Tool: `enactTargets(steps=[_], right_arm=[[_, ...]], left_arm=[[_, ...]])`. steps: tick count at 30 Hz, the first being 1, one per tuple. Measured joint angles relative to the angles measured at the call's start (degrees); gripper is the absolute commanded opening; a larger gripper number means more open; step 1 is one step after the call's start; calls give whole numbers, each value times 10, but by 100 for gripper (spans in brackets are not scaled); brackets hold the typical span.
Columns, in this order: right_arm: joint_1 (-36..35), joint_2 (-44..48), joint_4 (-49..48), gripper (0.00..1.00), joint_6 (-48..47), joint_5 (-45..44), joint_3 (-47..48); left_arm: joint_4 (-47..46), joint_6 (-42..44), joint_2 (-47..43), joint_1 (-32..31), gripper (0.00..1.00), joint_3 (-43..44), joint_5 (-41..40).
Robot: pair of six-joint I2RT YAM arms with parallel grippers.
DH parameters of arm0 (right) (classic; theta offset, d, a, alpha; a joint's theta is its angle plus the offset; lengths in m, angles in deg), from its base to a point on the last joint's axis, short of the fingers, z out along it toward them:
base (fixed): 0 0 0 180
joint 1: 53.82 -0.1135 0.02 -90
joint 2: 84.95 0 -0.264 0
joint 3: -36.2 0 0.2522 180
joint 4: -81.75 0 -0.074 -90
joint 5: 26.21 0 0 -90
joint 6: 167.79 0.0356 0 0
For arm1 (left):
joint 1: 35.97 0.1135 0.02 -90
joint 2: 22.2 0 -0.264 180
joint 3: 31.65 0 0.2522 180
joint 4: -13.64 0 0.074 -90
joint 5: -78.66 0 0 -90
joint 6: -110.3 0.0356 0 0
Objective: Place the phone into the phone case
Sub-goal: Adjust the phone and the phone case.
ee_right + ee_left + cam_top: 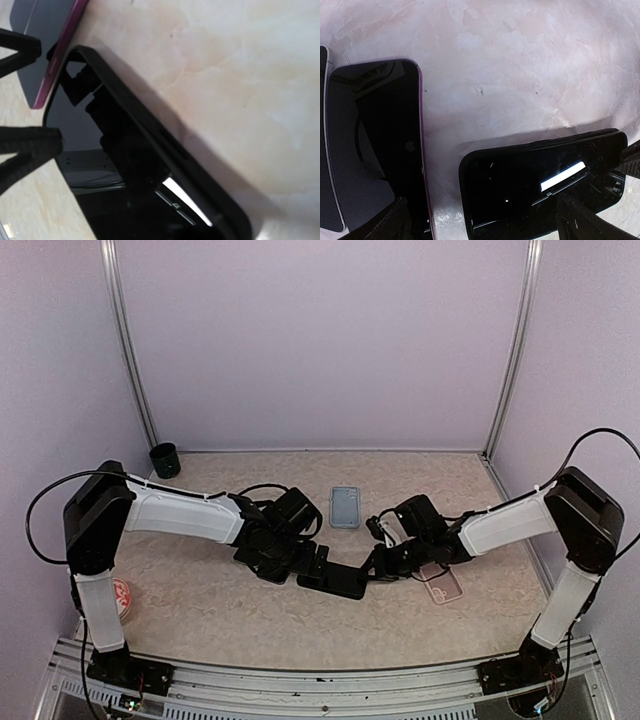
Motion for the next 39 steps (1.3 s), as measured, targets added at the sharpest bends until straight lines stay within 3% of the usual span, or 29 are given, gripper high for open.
enactTargets(steps=[10, 20, 39], right_arm=[[-1, 76, 43, 7, 0, -33, -14], [-1, 62, 55, 6, 2, -38, -18], [-4, 28, 48, 6, 15, -27, -18]], left_arm=[[-12, 2, 0, -6, 93, -6, 9], [-24, 1, 0, -15, 88, -15, 28], [-52, -5, 0, -14, 88, -29, 73]])
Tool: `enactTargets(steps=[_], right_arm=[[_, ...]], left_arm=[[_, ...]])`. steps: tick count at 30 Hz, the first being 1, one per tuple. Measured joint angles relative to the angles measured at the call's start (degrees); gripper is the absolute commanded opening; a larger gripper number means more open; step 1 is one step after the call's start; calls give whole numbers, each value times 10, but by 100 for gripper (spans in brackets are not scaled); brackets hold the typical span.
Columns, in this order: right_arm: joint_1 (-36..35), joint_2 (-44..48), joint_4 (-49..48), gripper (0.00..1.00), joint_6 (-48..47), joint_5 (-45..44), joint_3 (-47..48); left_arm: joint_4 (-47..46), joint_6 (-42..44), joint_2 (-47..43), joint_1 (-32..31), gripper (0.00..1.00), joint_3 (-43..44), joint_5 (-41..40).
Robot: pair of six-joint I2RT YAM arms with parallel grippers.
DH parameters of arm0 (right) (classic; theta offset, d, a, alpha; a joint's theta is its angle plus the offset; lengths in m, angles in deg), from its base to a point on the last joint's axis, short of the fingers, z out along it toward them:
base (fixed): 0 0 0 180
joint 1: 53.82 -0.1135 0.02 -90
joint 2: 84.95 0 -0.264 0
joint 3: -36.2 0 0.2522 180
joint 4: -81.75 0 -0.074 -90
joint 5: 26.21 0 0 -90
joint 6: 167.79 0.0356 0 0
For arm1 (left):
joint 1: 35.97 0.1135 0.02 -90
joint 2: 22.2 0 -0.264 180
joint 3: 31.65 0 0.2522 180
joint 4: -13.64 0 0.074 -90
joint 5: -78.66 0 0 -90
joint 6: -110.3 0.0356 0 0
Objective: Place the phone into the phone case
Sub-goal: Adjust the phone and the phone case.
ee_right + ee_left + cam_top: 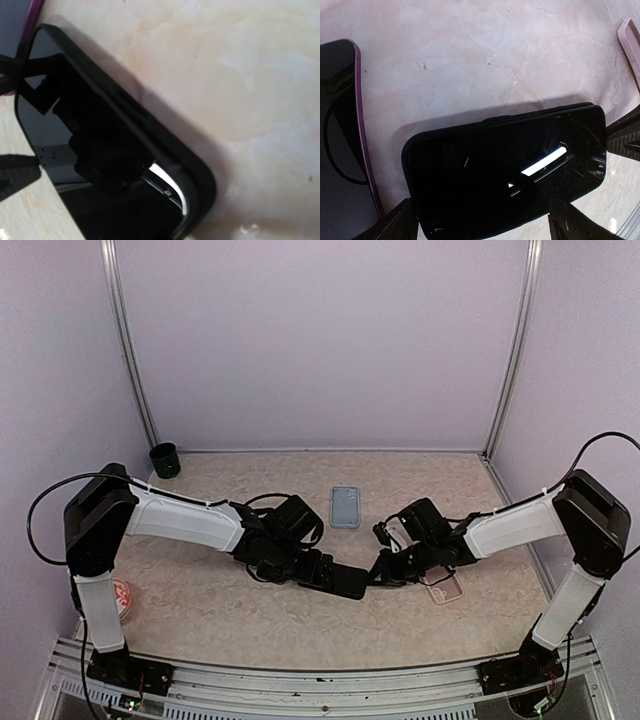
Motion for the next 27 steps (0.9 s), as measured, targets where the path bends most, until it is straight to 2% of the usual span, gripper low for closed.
enactTargets(steps=[10, 27], right_arm=[[-4, -17, 28, 4, 4, 0, 26], [-38, -72, 185, 1, -17, -80, 134]], left_arm=[[-3, -2, 0, 1, 88, -3, 1], [-2, -2, 0, 3, 88, -3, 1]])
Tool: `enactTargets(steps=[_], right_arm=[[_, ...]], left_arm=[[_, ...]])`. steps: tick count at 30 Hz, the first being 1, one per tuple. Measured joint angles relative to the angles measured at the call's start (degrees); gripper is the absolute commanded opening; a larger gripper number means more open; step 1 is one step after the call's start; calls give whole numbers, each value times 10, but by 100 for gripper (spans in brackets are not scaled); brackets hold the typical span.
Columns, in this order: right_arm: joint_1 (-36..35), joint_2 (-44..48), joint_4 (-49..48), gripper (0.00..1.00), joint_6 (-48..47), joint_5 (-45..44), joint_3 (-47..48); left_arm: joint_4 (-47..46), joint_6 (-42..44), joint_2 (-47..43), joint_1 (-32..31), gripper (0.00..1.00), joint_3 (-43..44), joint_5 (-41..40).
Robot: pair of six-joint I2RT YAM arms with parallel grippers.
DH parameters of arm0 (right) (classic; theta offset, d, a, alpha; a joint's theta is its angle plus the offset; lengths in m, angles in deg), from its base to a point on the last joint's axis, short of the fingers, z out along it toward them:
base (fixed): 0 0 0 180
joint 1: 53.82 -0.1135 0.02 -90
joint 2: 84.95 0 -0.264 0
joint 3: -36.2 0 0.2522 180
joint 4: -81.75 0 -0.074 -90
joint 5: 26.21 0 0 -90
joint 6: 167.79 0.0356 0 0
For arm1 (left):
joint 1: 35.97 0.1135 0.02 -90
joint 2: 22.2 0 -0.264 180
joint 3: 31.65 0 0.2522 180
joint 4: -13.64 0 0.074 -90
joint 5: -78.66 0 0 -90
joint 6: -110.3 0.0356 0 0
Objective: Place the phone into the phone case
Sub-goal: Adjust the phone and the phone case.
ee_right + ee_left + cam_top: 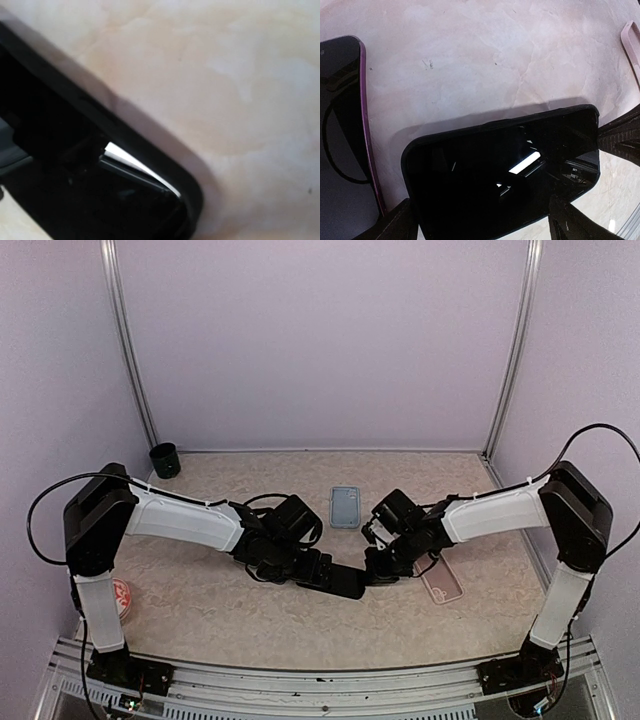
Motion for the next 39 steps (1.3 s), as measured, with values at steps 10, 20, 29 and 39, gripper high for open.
enactTargets(steps=[10, 20, 29, 39], right_arm=[[-22, -11, 56, 3, -29, -53, 39], [-33, 9, 52, 13, -59, -69, 38], [-26, 71, -10, 19, -43, -50, -13], [-14, 82, -28, 19, -22, -45, -50]], left_arm=[[0, 0, 0, 0, 88, 0, 0], [-2, 0, 0, 3, 88, 0, 5], [-26, 0, 0, 3, 88, -7, 21], [-34, -2, 0, 3, 88, -10, 23]])
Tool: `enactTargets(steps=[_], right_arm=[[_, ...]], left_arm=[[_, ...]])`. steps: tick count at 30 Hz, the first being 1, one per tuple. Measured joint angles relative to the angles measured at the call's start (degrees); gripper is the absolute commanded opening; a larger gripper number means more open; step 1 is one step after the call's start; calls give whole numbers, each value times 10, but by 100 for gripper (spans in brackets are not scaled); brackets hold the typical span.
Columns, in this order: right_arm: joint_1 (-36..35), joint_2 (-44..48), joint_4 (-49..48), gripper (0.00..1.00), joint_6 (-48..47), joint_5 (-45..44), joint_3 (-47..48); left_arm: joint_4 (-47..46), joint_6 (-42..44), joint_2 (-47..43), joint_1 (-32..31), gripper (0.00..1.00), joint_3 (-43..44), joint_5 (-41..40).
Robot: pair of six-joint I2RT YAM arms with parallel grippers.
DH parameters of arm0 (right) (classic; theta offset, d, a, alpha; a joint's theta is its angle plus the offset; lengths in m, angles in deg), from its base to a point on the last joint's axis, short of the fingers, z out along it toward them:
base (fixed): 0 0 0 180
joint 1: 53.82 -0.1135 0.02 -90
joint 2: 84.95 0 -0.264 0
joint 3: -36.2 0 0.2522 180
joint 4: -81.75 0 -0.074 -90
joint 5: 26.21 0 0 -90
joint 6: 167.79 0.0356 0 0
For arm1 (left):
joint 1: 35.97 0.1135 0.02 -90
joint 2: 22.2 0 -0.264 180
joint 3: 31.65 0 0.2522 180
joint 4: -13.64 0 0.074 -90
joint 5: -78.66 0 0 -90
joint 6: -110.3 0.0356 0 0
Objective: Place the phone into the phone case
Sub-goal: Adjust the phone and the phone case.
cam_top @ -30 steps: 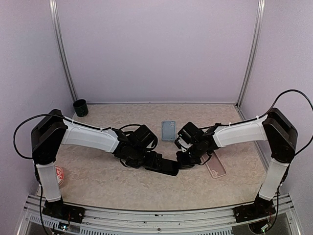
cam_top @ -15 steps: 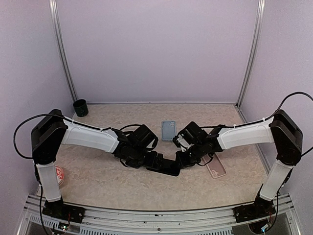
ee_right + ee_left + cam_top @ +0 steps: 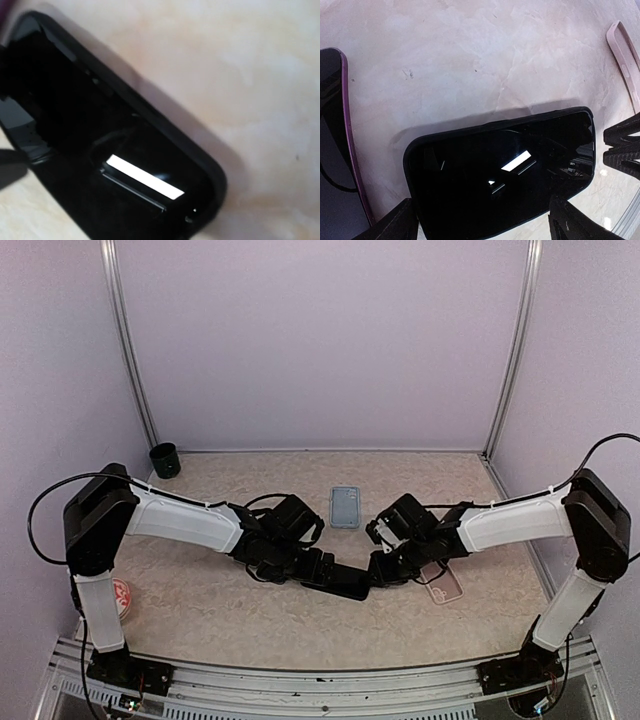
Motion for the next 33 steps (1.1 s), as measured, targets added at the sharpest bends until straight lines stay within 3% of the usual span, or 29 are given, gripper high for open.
enactTargets(steps=[17, 24, 28, 33], right_arm=[[38, -20, -60, 22, 37, 23, -36], [58, -38, -103, 12, 38, 56, -38], [67, -43, -122, 0, 38, 84, -43], [77, -42, -157, 0, 38, 101, -59]], left_arm=[[-15, 0, -2, 3, 88, -8, 7], [-23, 0, -5, 3, 88, -14, 7], [-26, -1, -6, 4, 88, -17, 7], [-24, -1, -8, 5, 88, -18, 5]])
